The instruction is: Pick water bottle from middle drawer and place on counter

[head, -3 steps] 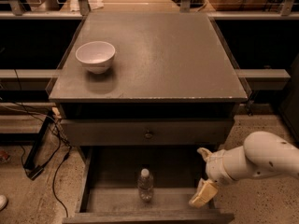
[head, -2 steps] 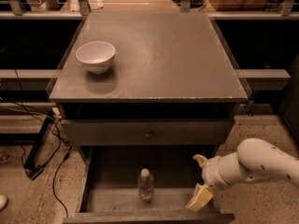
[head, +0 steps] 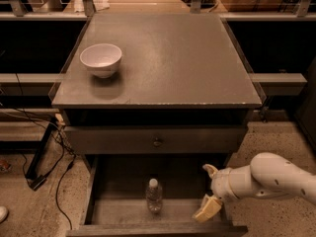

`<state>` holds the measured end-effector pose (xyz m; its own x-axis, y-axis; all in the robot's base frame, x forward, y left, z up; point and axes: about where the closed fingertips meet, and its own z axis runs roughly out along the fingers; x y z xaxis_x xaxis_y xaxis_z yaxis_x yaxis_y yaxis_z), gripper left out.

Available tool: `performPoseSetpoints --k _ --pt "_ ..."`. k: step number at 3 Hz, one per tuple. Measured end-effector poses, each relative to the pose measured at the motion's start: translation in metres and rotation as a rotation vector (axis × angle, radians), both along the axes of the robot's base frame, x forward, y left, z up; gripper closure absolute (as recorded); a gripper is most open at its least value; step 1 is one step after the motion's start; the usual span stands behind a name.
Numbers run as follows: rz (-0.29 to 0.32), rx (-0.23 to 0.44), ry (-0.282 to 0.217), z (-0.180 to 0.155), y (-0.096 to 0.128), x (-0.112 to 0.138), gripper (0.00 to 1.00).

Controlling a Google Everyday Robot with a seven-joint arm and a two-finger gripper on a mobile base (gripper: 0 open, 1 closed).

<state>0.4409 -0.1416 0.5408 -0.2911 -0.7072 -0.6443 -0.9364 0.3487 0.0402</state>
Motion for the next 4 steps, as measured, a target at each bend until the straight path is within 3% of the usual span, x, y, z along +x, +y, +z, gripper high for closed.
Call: performPoseSetpoints --k 1,2,3,4 --pt "-0.042 0.081 -0.051 -0.022 0.014 0.023 0.00" --pt "-0.039 0.116 -0.092 -0.038 0.030 0.043 0.00" --pt "-0.046 0.117 -0.088 -0.044 0.034 0.041 0.00" --pt "-0.040 0.131 -0.093 -0.056 0.057 0.054 0.00"
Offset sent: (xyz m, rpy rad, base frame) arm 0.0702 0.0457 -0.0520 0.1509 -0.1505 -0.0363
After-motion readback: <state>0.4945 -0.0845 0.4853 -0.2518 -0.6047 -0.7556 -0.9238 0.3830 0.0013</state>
